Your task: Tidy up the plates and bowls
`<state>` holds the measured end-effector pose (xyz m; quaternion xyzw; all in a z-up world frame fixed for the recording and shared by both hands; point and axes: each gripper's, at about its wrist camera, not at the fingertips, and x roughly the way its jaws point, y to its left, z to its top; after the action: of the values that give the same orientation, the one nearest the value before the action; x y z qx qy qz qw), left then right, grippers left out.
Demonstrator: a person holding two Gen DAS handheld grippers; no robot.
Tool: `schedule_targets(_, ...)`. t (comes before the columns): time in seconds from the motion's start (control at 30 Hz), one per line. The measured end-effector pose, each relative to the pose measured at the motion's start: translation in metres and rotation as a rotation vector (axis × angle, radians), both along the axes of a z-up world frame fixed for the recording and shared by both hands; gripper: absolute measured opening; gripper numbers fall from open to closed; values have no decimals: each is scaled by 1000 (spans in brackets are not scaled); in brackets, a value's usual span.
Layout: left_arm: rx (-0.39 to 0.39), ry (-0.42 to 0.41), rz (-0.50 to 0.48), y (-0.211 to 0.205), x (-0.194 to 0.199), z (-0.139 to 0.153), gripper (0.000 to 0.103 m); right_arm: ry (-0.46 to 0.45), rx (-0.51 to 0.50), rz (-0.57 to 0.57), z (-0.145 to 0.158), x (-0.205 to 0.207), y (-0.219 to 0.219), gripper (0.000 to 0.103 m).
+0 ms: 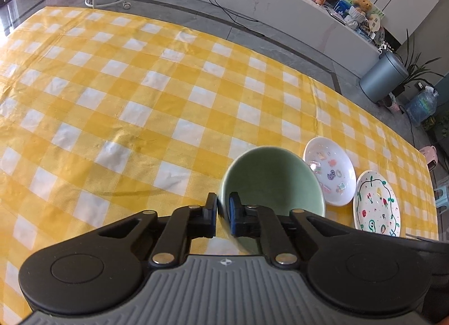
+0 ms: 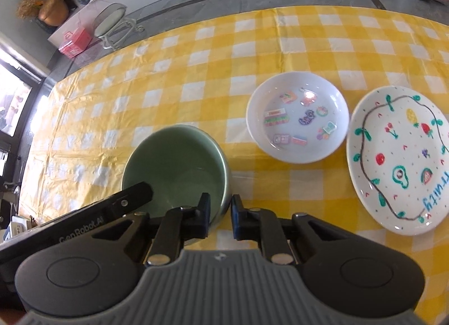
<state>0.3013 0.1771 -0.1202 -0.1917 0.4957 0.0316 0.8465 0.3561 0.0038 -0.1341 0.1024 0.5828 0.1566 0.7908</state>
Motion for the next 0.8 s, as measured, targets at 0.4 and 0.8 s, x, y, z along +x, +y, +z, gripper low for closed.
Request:
schedule_targets(0.4,30,-64,34,-5,-41,57,9,-43,44,9,51,-30,-9,12)
schedule_targets(0.8,79,-128,21,-36,-108,112,9,-115,55,36,116,-105,-33,12)
